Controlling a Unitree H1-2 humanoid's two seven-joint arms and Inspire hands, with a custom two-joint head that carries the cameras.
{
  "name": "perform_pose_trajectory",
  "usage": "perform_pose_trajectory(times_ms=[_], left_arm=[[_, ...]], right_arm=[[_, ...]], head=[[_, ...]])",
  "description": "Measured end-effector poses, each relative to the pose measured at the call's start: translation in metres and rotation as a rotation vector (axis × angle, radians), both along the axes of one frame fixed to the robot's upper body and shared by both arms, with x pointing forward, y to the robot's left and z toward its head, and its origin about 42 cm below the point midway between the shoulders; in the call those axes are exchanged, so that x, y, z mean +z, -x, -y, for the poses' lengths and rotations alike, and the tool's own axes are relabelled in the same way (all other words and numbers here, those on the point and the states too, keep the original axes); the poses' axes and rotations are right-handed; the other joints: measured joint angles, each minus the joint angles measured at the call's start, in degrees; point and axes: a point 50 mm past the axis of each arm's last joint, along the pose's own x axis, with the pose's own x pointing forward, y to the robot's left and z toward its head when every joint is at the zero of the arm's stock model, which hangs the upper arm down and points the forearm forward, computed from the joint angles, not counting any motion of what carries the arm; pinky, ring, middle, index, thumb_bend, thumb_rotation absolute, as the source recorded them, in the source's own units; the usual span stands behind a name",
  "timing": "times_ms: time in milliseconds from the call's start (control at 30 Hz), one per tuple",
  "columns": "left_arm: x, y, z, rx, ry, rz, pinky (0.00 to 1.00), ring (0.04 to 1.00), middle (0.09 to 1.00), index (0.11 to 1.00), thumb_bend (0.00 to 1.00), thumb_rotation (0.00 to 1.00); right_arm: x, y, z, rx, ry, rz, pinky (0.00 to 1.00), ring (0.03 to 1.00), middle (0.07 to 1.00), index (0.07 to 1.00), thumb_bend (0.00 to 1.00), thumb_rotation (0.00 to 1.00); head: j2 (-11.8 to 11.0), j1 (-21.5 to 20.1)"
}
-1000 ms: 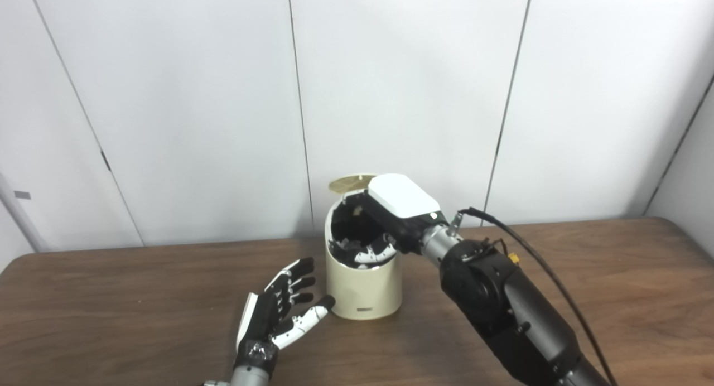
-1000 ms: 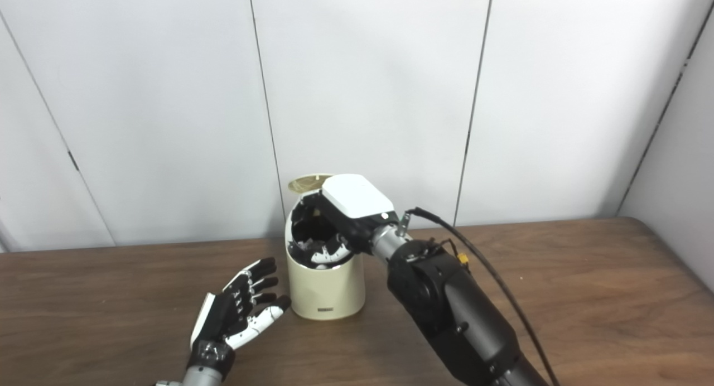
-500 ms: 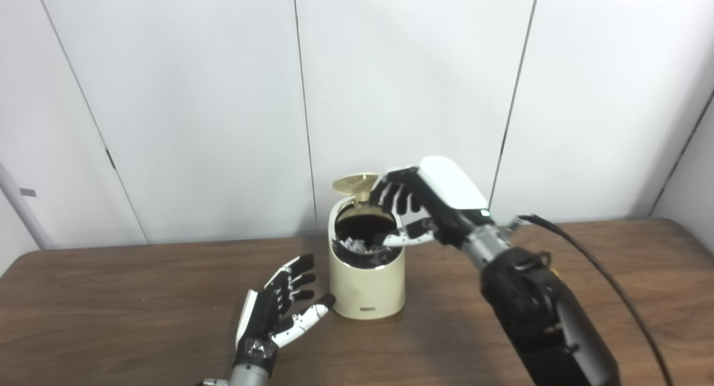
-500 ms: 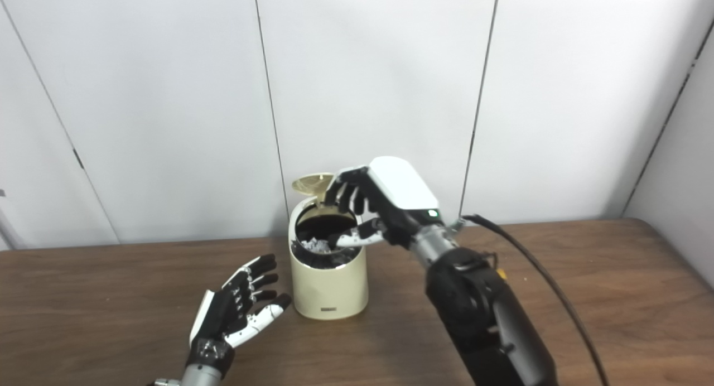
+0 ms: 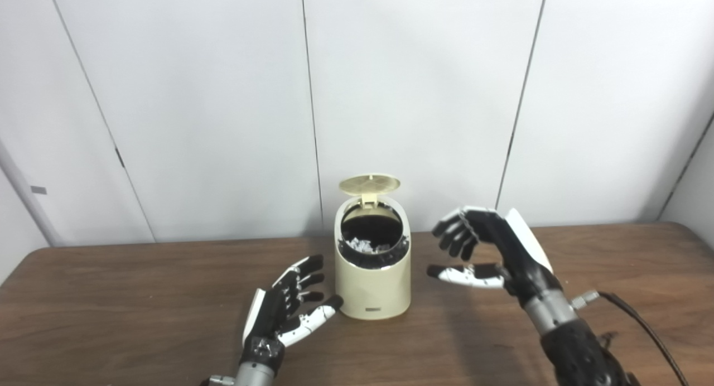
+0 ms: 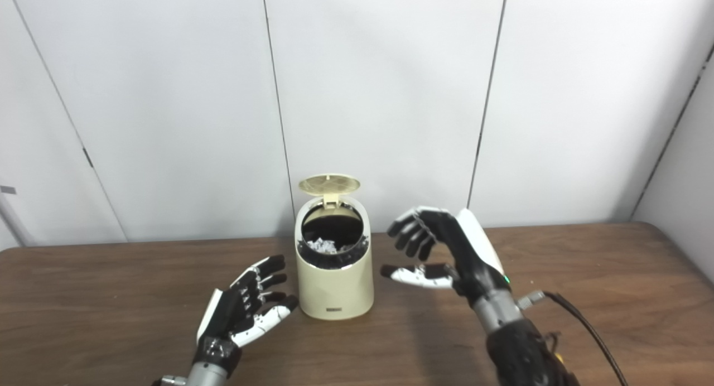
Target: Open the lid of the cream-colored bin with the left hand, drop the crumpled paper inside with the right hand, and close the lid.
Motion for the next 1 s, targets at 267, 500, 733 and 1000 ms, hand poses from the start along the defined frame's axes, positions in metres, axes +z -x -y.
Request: perform_pose_trajectory(times_ms=[267,500,733,1000], left_arm=[[0.005,0.003,-0.003,-0.001,-0.002,0.021,0.69,0.817,0.861,0.863,0.73,0.25],[0.005,0.006,-0.004,-0.002,0.005,0.019,0.69,0.828,0.873,0.873,0.70,0.24],[0.010,0.007,-0.005,-0.002,0.005,0.038,0.70,0.824,0.869,0.872,0.71,0.25],[0.015,0.008,-0.008,0.004,0.003,0.053,0.70,0.827,0.870,0.884,0.73,0.31]], right_arm=[[-0.056,0.006,0.020,0.106,-0.196,-0.099,0.63,0.728,0.797,0.782,0.82,0.21],[-0.069,0.017,0.020,0.136,-0.267,-0.092,0.69,0.784,0.837,0.797,0.84,0.23],[-0.081,0.021,0.019,0.105,-0.316,-0.110,0.68,0.770,0.830,0.787,0.81,0.17],[-0.078,0.022,0.021,0.090,-0.315,-0.096,0.66,0.753,0.807,0.775,0.81,0.18]], head=[[0.09,0.88],[0.17,1.32],[0.00,1.50],[0.09,1.50]])
